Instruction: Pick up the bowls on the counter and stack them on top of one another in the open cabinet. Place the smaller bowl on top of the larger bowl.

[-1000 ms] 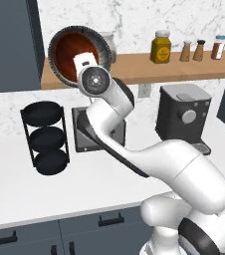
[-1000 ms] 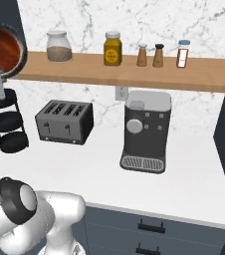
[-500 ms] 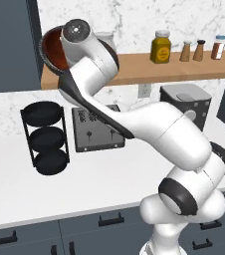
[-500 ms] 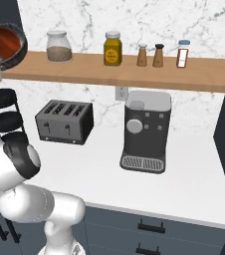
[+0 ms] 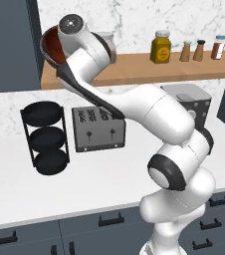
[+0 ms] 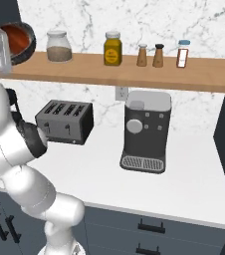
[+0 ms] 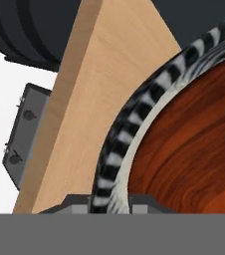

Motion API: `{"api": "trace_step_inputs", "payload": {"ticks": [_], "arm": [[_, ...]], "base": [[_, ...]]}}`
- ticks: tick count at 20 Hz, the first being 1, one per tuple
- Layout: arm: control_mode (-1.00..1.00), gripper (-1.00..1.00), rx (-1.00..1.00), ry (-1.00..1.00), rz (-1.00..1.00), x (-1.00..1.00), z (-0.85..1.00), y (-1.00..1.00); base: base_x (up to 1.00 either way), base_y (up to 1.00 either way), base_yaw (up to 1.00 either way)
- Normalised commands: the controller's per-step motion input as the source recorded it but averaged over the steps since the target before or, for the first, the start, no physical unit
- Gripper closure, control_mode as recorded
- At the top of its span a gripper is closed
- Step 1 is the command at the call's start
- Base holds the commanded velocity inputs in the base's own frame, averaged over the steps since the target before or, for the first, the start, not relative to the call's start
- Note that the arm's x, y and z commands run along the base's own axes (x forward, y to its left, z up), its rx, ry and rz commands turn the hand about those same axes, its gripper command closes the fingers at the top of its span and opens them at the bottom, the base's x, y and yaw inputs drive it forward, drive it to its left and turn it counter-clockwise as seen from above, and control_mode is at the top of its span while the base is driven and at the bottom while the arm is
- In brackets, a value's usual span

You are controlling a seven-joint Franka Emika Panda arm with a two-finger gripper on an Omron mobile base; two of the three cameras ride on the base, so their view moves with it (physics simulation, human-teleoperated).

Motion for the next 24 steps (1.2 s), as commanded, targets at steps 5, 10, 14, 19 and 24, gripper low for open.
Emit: {"api": "trace_step_inputs", "payload": {"ticks": [5, 10, 14, 19, 24], "arm": [[-1.00, -1.00, 0.00, -0.01, 0.00, 0.71, -0.11, 0.00], [-1.00, -1.00, 0.00, -0.16, 0.00, -0.44, 0.00, -0.03], [-1.00, -1.00, 0.00, -0.42, -0.05, -1.00, -0.34, -0.26], [-1.00, -1.00, 0.00, -0.22, -0.07, -1.00, -0.99, -0.55], [-1.00, -1.00, 0.00, -0.05, -0.05, -1.00, -1.00, -0.81]], "base": [[0.00, 0.00, 0.00], [0.00, 0.00, 0.00], [0.00, 0.00, 0.00], [0.00, 0.00, 0.00], [0.00, 0.00, 0.00]]}}
